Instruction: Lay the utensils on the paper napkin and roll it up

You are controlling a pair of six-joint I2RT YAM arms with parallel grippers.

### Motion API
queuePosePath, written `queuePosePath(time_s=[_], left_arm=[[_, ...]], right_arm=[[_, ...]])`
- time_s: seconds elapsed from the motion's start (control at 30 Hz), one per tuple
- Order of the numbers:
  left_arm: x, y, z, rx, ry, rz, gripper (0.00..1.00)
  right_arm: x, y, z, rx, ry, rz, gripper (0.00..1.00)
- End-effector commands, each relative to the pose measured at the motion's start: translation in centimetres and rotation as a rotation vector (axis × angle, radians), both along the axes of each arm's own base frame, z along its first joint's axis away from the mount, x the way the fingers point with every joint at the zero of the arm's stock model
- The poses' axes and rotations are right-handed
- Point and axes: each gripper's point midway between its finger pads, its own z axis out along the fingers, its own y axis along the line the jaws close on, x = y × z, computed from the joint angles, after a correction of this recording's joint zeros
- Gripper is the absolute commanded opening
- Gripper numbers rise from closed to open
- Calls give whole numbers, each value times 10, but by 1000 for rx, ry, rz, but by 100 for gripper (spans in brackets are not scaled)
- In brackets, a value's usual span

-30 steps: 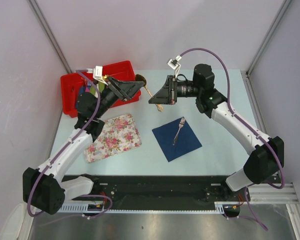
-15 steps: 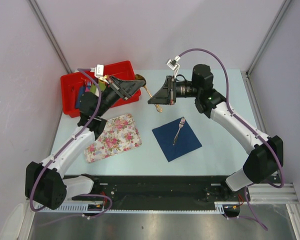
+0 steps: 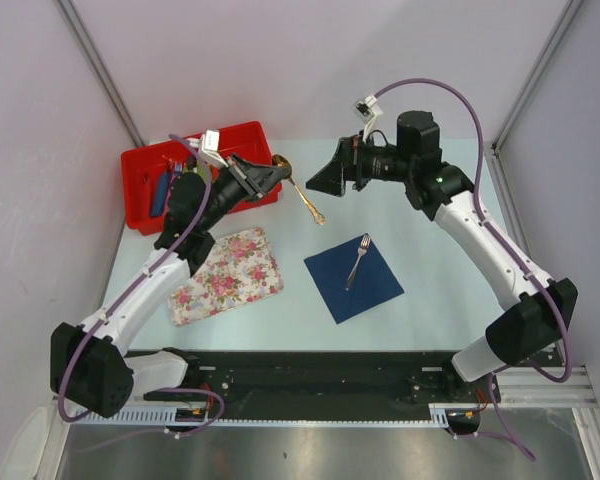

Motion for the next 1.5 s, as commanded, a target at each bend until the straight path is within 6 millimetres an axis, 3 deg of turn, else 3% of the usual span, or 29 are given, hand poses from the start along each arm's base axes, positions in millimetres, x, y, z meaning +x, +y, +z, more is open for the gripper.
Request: queuePosePath(time_s=[0.0, 0.1, 0.27, 0.37, 0.4, 0.5, 0.6, 0.83, 1.23, 1.47], left_arm=[[11, 9, -5, 209, -23, 119, 0], [17, 11, -21, 300, 5, 171, 0], [16, -2, -32, 345, 14, 157, 0], [14, -9, -32, 353, -1, 146, 0], [12, -12, -33, 361, -5, 136, 0], [10, -15, -35, 378, -18, 131, 0], [8, -19, -38, 383, -17, 121, 0], [7, -21, -42, 390, -16, 114, 0], [6, -22, -52, 387, 15, 107, 0], [10, -26, -46, 383, 10, 104, 0]], right_arm=[[18, -19, -10, -246, -157, -122, 100], [16, -22, -15, -400, -220, -131, 100], [4, -11, -46, -503, -171, -86, 95], [6, -5, -54, -497, -133, -73, 76], [7, -2, -54, -487, -131, -69, 63], [12, 4, -56, -477, -115, -72, 48], [13, 10, -60, -469, -103, -52, 42], [8, 17, -63, -434, -56, -16, 41], [-4, 16, -40, -287, 8, 47, 42], [-9, 25, -52, -350, -36, 38, 38]])
